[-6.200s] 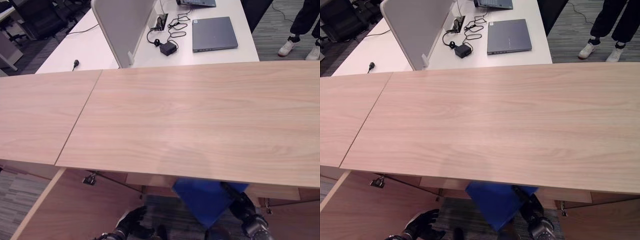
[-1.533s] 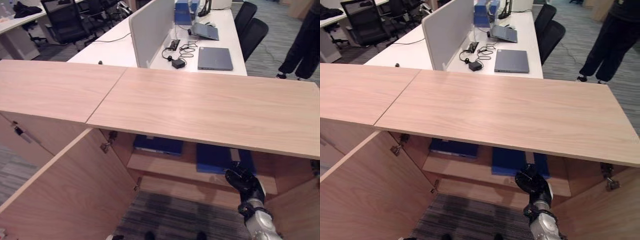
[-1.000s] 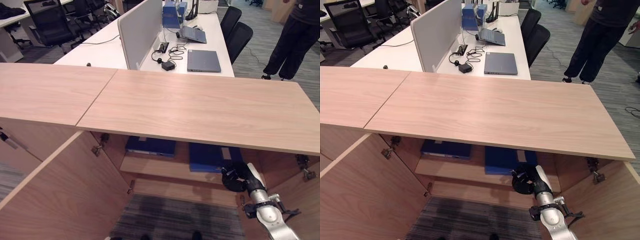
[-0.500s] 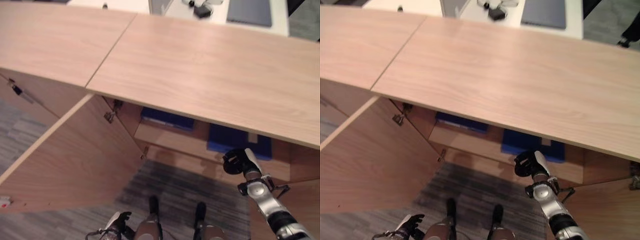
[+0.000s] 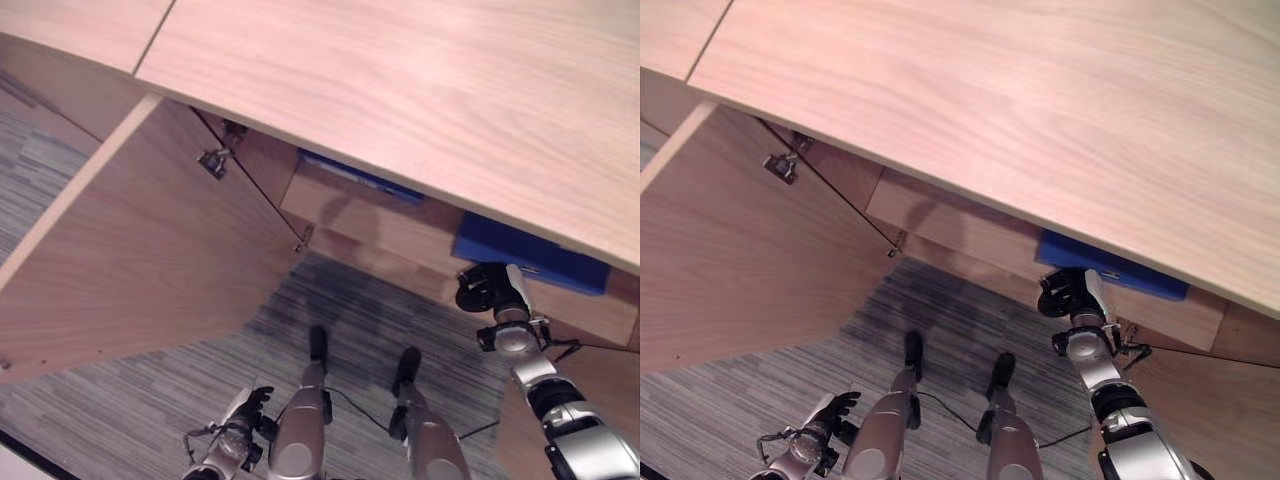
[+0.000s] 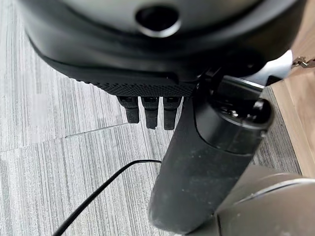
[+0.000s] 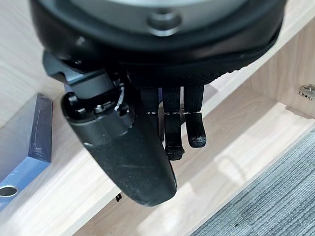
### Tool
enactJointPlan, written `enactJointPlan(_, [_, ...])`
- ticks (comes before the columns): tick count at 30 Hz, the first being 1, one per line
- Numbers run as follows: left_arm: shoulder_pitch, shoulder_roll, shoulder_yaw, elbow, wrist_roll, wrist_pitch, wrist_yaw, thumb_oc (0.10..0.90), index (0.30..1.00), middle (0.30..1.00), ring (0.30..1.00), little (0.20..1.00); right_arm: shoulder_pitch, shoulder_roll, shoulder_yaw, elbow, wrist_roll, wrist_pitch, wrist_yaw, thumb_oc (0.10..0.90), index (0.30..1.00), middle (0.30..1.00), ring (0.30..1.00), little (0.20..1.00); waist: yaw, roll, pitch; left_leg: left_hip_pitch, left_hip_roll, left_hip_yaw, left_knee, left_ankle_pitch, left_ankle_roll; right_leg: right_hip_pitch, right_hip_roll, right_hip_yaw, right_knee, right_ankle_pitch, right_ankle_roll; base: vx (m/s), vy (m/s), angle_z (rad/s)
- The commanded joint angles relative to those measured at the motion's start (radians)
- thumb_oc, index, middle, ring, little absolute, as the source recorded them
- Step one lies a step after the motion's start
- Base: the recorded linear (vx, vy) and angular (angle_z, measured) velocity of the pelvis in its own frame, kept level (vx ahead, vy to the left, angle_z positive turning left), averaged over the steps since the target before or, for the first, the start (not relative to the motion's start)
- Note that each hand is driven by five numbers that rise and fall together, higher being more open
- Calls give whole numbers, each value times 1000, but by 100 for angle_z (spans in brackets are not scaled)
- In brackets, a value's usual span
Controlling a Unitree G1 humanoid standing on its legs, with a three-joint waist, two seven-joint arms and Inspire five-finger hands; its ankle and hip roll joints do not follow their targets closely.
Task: Put the empty folder in the office cabinet
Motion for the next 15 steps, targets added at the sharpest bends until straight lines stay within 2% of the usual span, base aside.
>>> enactJointPlan(1, [-14,28,-50,32,-48,-11,30,800,900,900,900,900,-111,-99,-60,8,58,-11,-77,400,300,300,300,300,35,6,-20,-47,53,-64,167,-162,-73,-142,-124,16,263,-158,73,-23,-51,5])
enactJointPlan(7, [-11,28,-52,32,-71,-9,30,800,900,900,900,900,-135,-118,-87,44,80,-8,-97,400,300,300,300,300,39,21,-21,-81,50,-80,188,-169,-72,-173,-131,10,303,-180,69,11,-21,9])
enactJointPlan(15, [-5,36,-70,39,-79,-8,30,800,900,900,900,900,-227,-178,-106,132,131,-5,-116,400,300,300,300,300,48,41,-18,-62,57,-82,145,-153,-83,-185,-127,0,318,-193,69,15,-19,8])
